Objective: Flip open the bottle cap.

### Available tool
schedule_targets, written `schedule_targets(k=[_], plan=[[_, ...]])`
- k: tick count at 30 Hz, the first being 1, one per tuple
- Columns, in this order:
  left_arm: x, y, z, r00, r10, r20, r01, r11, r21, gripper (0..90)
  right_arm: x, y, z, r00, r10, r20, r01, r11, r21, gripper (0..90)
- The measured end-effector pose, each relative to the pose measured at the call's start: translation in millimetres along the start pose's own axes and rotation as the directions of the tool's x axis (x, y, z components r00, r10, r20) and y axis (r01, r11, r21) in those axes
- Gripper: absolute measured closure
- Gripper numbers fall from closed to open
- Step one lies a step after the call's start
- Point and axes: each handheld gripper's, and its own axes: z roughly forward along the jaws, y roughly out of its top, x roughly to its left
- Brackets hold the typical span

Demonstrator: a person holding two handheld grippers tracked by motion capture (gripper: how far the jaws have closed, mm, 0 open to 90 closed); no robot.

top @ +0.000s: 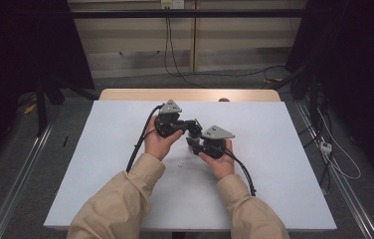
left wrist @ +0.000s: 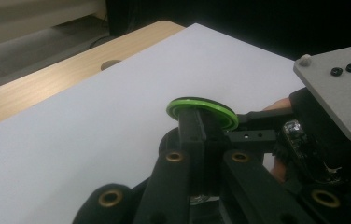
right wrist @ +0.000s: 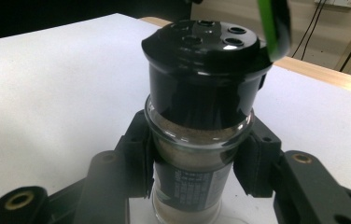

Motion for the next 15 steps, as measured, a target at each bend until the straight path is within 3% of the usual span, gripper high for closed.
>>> schedule_targets(k=[15], plan=[[-1.9, 3.6, 3.2, 1.0000, -0.002, 0.009, 0.002, 1.0000, -0.003, 90.0, 0.1, 0.0, 0.0, 1.0000, -0.001, 0.000, 0.001, 1.000, 0.000, 53.4]])
